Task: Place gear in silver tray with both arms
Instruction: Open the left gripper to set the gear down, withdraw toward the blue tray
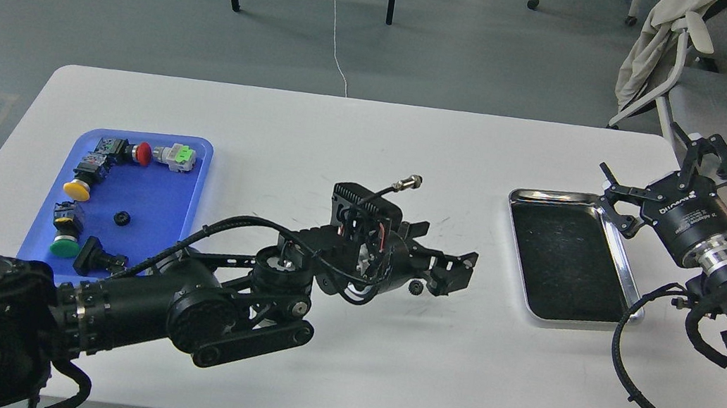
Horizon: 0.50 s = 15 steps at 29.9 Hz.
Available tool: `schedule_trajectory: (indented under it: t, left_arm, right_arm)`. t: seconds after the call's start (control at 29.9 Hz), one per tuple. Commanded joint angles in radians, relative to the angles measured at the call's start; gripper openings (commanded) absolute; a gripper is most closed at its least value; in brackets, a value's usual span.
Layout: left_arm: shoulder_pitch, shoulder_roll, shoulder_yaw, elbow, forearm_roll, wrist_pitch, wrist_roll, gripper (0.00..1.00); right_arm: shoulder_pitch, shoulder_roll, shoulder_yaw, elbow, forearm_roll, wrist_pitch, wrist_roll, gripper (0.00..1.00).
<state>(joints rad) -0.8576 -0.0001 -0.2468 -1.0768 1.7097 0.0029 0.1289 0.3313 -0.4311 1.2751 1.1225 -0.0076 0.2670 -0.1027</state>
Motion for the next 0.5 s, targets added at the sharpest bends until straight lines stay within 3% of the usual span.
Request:
schedule_trajectory:
  t: [0.0,0.13,0.37,0.47]
  left_arm:
    - [-0.038,0.000,-0.158,-0.003,-0.045,0.006,0.000,0.98]
    - [-0.038,0.072,-0.339,-0.040,-0.132,0.015,-0.002,0.98]
    - [0.043,0.374,-0.492,-0.112,-0.585,0.187,-0.021,0.98]
    - [0.095,0.433,-0.557,-0.109,-0.810,0.229,-0.081,0.98]
  right_arm:
    - [0.017,-0.003,-0.005,0.006,-0.011,0.000,-0.002,0.99]
    - [0.060,-0.006,-0.037,0.029,-0.020,-0.002,-0.006,0.99]
    - [0.133,-0.023,-0.147,0.091,-0.067,-0.020,-0.008,0.99]
    - [0.163,-0.057,-0.216,0.099,-0.084,-0.028,-0.009,0.99]
